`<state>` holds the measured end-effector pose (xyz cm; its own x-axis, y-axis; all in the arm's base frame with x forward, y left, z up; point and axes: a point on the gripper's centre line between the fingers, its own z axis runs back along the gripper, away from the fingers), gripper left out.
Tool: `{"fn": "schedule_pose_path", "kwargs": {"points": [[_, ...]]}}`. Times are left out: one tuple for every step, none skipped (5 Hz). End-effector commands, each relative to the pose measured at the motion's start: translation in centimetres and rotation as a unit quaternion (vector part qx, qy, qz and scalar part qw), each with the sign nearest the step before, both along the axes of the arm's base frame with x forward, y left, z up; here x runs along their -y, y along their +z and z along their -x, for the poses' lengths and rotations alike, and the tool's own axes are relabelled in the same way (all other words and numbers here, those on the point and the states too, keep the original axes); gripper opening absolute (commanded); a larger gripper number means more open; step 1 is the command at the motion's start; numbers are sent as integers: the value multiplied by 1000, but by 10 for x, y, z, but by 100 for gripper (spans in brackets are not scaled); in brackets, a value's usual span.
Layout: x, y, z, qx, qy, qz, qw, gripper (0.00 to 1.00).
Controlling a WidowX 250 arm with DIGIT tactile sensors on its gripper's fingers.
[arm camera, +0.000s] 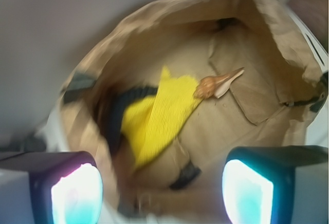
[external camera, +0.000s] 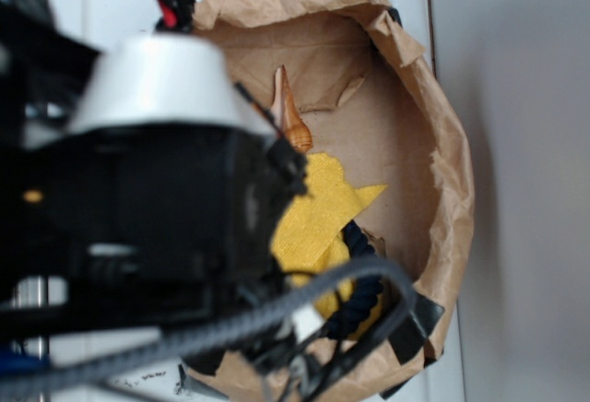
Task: Grab the shell.
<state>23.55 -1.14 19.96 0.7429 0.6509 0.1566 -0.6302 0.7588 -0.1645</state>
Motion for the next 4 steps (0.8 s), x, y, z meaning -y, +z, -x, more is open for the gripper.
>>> {"fn": "schedule_pose_path", "kwargs": {"points": [[-48,-52,-9,-18,143,-28,989,100],[-58,-68,-1,-40,130,-28,990,100],[-58,-68,-1,-40,130,-28,990,100],[-58,-68,-1,-40,130,-28,990,100]]}}
